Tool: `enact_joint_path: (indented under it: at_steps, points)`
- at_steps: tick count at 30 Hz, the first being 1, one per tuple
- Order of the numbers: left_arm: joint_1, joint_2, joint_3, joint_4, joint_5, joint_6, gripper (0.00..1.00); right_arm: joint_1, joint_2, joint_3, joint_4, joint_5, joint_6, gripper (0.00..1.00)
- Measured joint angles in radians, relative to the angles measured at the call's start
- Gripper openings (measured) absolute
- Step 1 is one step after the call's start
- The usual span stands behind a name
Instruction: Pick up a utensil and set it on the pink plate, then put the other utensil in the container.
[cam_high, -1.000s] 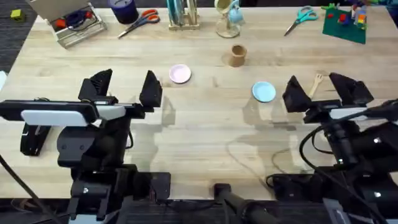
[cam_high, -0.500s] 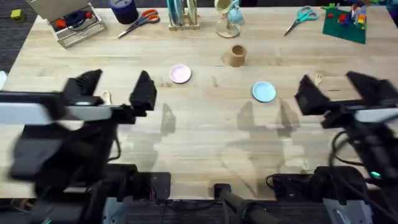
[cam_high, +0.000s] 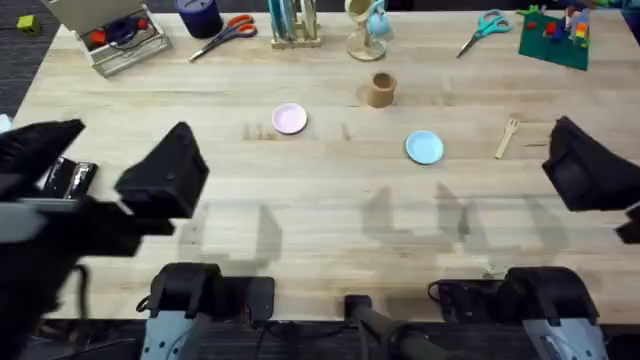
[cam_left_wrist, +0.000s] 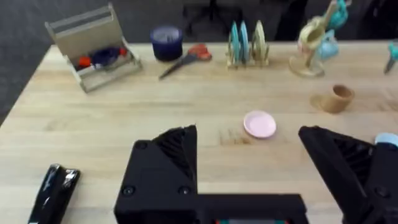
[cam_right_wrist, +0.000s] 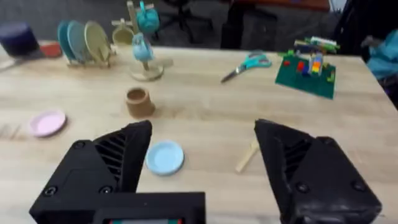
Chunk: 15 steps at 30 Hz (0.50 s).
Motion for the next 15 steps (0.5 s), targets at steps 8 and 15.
enact_joint_path:
  at_steps: [8, 15]
  points:
    - [0.000, 0.293, 0.331, -0.270, -0.007, 0.000, 0.993, 0.000, 0.256, 0.290, -0.235, 0.003, -0.030, 0.995]
    - [0.000, 0.563, 0.579, -0.473, -0.011, 0.000, 0.993, 0.000, 0.498, 0.554, -0.445, 0.003, -0.034, 0.995]
